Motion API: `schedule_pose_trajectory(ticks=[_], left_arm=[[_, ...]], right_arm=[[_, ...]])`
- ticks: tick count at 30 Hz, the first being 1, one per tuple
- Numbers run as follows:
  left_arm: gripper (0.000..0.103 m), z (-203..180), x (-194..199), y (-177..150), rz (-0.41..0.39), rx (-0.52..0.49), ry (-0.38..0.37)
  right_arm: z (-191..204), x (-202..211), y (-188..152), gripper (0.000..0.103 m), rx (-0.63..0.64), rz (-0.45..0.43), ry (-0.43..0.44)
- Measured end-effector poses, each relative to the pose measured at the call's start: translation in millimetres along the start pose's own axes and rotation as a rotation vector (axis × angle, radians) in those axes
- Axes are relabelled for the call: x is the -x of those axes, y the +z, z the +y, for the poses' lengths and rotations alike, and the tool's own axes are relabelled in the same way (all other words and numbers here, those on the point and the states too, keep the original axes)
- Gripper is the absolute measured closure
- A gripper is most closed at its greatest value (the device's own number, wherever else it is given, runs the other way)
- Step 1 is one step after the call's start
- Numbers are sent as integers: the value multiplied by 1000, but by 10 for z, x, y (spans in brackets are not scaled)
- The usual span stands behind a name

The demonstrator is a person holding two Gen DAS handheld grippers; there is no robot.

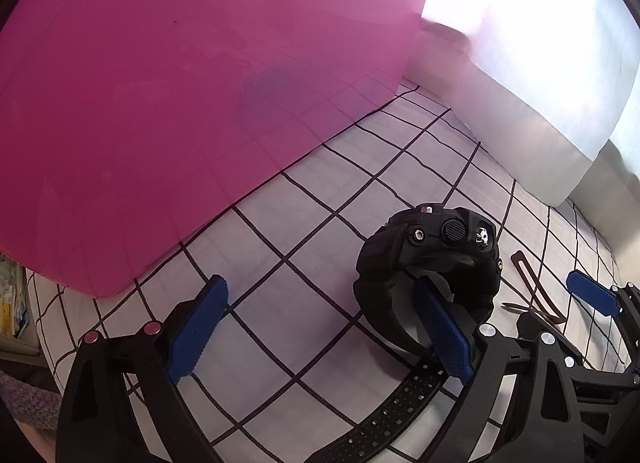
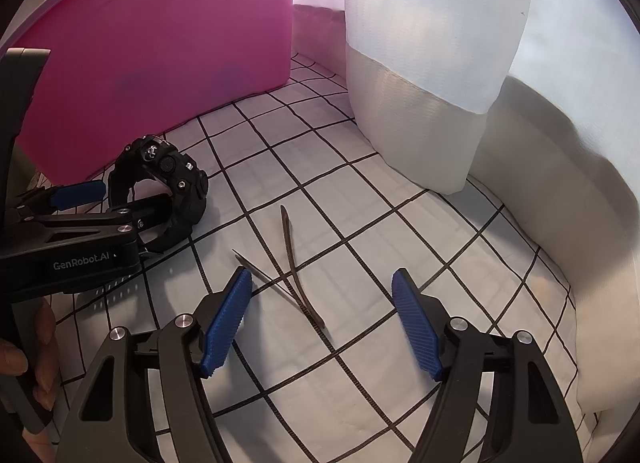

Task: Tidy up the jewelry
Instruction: 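Move left tool onto the black watch while right tool approaches the brown hair pin, then close left gripper on the black watch while right gripper grasps the brown hair pin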

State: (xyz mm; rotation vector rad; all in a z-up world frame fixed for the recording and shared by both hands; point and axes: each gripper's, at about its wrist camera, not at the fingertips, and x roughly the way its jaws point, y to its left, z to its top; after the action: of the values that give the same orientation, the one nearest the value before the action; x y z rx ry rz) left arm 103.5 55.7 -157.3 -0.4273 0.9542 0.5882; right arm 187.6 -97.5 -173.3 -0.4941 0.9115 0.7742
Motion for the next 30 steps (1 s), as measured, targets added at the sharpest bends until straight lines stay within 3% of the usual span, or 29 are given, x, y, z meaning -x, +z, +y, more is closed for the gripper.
schedule_pose_trajectory(ticks=[5, 11, 12, 14, 15, 16, 25, 30], left_arm=[[14, 10, 64, -36, -13, -2, 0], [39, -17, 150, -31, -29, -24, -36], [45, -19, 163, -35, -29, -26, -44], [56, -27, 183, -39, -31, -28, -66], [68, -29, 196, -38, -31, -28, -85], [74, -30, 208, -42, -29, -28, -97], [88, 3, 289, -73, -50, -2, -124], [91, -6, 316, -116, -53, -7, -120]], right_arm=[[33, 71, -44, 44, 16, -7, 9], [101, 120, -65, 68, 37, -18, 16], [104, 132, -71, 78, 39, -20, 16], [117, 142, -78, 91, 41, -20, 6], [112, 146, -81, 94, 38, -20, 2], [101, 152, -84, 95, 33, -21, 4], [-51, 257, -183, 95, -46, -39, 17], [-108, 326, -202, 95, -71, -56, 22]])
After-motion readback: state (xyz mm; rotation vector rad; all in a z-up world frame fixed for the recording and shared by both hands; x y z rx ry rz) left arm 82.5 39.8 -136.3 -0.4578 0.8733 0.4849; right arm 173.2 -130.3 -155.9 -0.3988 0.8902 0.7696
